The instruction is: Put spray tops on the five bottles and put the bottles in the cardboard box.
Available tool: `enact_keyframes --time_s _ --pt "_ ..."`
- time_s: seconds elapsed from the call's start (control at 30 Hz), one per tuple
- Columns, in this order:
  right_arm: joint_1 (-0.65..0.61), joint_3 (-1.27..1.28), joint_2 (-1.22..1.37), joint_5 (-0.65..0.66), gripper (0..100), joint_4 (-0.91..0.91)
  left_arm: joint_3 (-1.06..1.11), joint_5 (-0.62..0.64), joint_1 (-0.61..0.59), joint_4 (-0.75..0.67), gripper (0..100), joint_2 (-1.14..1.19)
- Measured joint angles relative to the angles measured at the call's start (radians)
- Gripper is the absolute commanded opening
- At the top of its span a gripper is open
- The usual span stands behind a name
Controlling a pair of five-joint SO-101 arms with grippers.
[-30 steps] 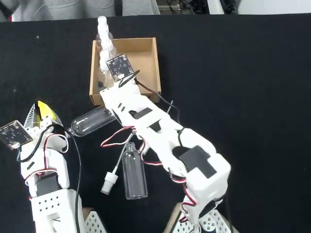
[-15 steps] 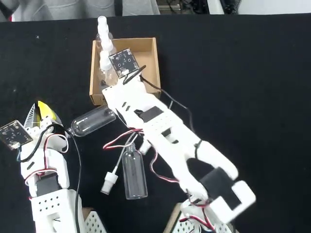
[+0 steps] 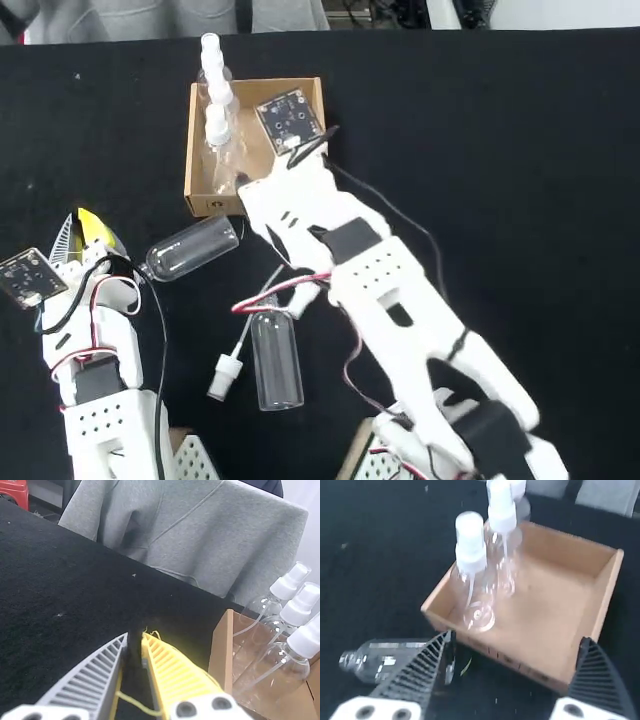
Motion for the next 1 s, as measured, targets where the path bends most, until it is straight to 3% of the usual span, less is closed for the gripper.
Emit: enact_keyframes --time_s 0.33,0.77,1.0 --pt "-0.072 0.0 -0.15 -0.014 32.9 0.311 0.0 0.0 0.0 0.0 4 0.0" --pt "-0.21 0.005 -0.16 -0.325 32.9 0.537 0.0 0.0 0.0 0.0 4 0.0" --pt "-0.29 0.091 -0.16 -0.365 32.9 0.559 0.0 0.0 0.0 0.0 4 0.0"
